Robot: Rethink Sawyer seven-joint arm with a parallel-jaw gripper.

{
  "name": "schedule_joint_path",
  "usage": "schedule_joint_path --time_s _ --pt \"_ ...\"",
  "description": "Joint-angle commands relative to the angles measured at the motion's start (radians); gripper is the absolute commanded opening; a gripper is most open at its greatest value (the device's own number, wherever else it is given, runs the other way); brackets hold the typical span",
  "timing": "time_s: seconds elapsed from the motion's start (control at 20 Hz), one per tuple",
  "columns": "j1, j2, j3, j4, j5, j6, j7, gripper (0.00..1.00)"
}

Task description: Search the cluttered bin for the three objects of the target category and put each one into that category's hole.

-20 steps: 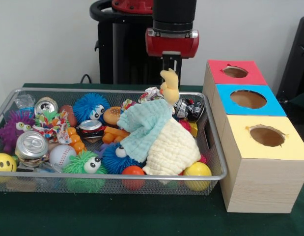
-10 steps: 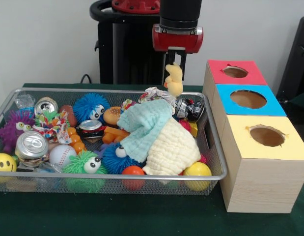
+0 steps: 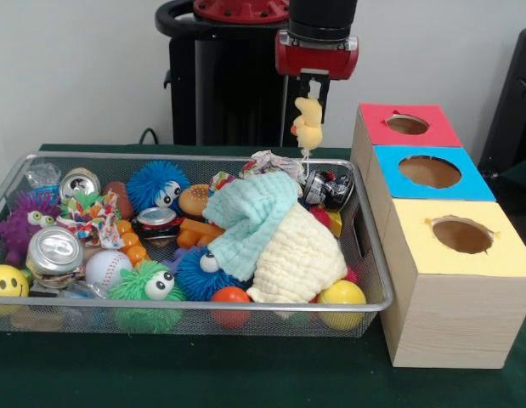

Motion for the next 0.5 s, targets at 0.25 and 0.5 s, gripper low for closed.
schedule_joint_path --time_s 0.25,0.5 --pt "0.121 -0.029 -0.084 0.043 0.105 0.024 0.263 0.0" --pt "0.159 -0.04 -0.108 0.03 0.146 0.054 0.253 0.0"
